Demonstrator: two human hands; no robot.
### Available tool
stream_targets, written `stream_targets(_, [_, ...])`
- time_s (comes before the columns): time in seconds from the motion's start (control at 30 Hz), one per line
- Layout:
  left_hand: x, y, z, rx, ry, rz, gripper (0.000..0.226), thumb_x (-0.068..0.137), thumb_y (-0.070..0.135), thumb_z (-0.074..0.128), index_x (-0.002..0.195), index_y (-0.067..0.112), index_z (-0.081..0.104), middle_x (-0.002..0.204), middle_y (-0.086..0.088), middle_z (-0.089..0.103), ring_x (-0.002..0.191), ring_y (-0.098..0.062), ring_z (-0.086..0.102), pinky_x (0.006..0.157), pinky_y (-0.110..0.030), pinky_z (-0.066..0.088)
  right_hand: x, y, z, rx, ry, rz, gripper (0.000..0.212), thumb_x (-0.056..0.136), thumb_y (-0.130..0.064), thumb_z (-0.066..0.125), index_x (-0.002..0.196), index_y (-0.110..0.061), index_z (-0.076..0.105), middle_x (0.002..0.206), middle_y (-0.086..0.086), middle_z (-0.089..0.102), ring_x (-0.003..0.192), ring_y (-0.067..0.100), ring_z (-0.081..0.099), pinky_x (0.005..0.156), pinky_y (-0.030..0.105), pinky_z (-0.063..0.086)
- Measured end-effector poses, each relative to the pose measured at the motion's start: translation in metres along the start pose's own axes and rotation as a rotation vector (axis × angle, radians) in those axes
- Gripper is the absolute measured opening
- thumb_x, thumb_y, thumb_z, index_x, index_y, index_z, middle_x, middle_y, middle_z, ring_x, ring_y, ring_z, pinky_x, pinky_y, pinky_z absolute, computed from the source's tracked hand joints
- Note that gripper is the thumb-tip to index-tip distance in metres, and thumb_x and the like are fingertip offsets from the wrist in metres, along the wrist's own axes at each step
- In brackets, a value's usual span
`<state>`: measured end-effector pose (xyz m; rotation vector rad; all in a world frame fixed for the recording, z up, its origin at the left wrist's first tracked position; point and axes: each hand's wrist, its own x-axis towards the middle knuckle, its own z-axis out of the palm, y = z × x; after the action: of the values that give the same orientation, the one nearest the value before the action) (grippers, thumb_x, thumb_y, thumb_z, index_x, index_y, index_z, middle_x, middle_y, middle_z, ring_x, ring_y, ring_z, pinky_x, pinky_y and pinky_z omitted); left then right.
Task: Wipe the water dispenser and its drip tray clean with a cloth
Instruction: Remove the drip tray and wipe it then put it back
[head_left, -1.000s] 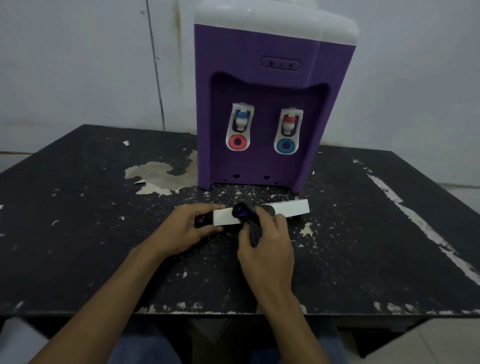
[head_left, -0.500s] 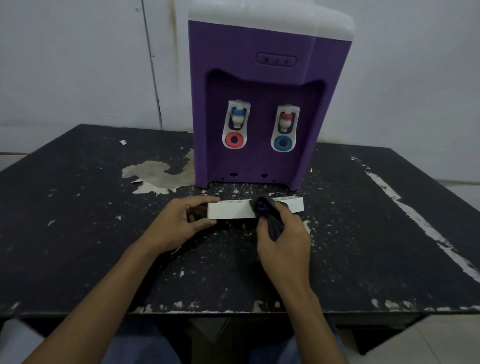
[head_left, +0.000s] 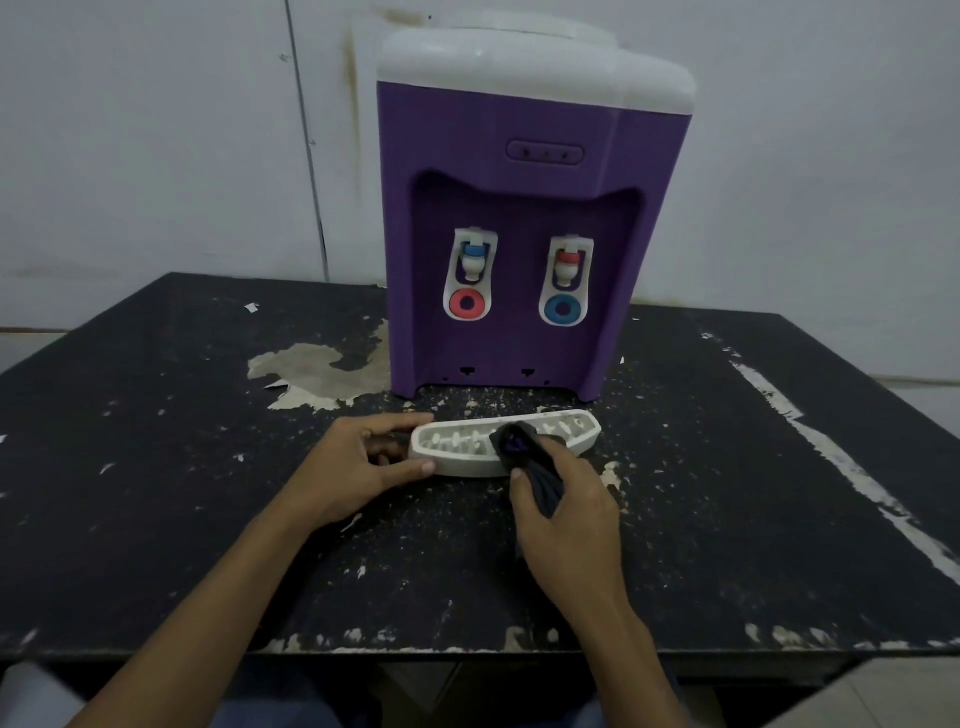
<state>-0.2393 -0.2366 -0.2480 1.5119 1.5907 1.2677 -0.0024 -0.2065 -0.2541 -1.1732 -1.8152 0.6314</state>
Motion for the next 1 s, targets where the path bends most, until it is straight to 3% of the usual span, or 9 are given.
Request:
stream_targets(0.17, [0.002, -0.004, 0.000, 0.005, 0.004, -0.024, 0.057, 0.073, 0.019, 0.088, 0.124, 0.034, 0.068, 0.101, 0.000, 0.078, 0.097, -0.030, 0.073, 0.095, -0.050, 0.056, -0.004, -0.004, 0.002, -0.049, -0.110, -0.108, 0.053, 0.093, -0.031, 0.064, 0.142, -0.038, 0.046, 0.124, -0.017, 0.057, 0.109, -0.002, 0.055, 0.094, 0.020, 0.048])
stream_targets(0.3, [0.002, -0.003, 0.001, -0.008, 0.006, -0.018, 0.052, 0.074, 0.011, 0.087, 0.121, 0.026, 0.071, 0.103, 0.001, 0.078, 0.098, -0.035, 0.072, 0.094, -0.055, 0.056, -0.009, -0.010, 0.003, -0.145, -0.265, -0.247, 0.068, 0.094, -0.034, 0.059, 0.149, -0.055, 0.024, 0.121, -0.018, 0.054, 0.107, 0.003, 0.054, 0.086, 0.020, 0.049])
stream_targets(0.4, [0.001, -0.002, 0.000, -0.023, -0.012, -0.003, 0.051, 0.072, 0.014, 0.089, 0.117, 0.029, 0.072, 0.103, -0.001, 0.078, 0.099, -0.048, 0.066, 0.090, -0.061, 0.054, -0.009, -0.009, 0.005, -0.183, -0.268, -0.260, 0.059, 0.095, -0.037, 0.057, 0.145, -0.056, 0.031, 0.104, -0.017, 0.051, 0.094, 0.006, 0.054, 0.077, 0.023, 0.050])
stream_targets(0.57, [0.001, -0.001, -0.001, -0.040, -0.029, 0.041, 0.050, 0.070, 0.017, 0.089, 0.115, 0.030, 0.072, 0.102, -0.005, 0.078, 0.096, -0.054, 0.064, 0.082, -0.065, 0.055, -0.005, -0.017, 0.012, -0.198, -0.314, -0.304, 0.056, 0.096, -0.041, 0.055, 0.146, -0.053, 0.032, 0.098, -0.017, 0.043, 0.086, 0.006, 0.050, 0.073, 0.022, 0.049])
stream_targets(0.63, [0.001, 0.001, -0.003, -0.046, -0.032, 0.046, 0.051, 0.068, 0.005, 0.081, 0.115, 0.024, 0.073, 0.102, -0.006, 0.078, 0.097, -0.043, 0.070, 0.088, -0.059, 0.057, -0.004, -0.030, 0.021, -0.180, -0.304, -0.332, 0.055, 0.097, -0.043, 0.054, 0.147, -0.051, 0.033, 0.099, -0.014, 0.044, 0.084, 0.007, 0.050, 0.073, 0.023, 0.049])
stream_targets(0.73, [-0.001, 0.002, -0.005, 0.007, -0.018, 0.116, 0.057, 0.069, -0.020, 0.075, 0.112, 0.018, 0.071, 0.106, 0.003, 0.077, 0.102, -0.014, 0.073, 0.094, -0.035, 0.058, 0.000, -0.048, 0.038, -0.171, -0.248, -0.346, 0.053, 0.098, -0.042, 0.053, 0.147, -0.047, 0.037, 0.099, -0.009, 0.045, 0.084, 0.009, 0.050, 0.071, 0.025, 0.047])
stream_targets(0.87, [-0.001, 0.002, -0.006, -0.029, -0.002, 0.132, 0.054, 0.074, -0.023, 0.069, 0.110, 0.016, 0.072, 0.102, 0.001, 0.077, 0.098, -0.015, 0.073, 0.085, -0.022, 0.057, 0.004, -0.056, 0.050, -0.174, -0.215, -0.266, 0.048, 0.098, -0.042, 0.052, 0.144, -0.045, 0.041, 0.101, -0.005, 0.051, 0.086, 0.015, 0.056, 0.073, 0.031, 0.049])
stream_targets(1.0, [0.000, 0.002, -0.006, -0.093, -0.029, 0.072, 0.051, 0.071, -0.012, 0.081, 0.112, 0.017, 0.073, 0.103, -0.001, 0.077, 0.098, -0.020, 0.073, 0.088, -0.030, 0.059, 0.010, -0.055, 0.045, -0.212, -0.190, -0.206, 0.048, 0.098, -0.043, 0.050, 0.145, -0.042, 0.042, 0.111, -0.005, 0.054, 0.096, 0.015, 0.058, 0.081, 0.033, 0.051])
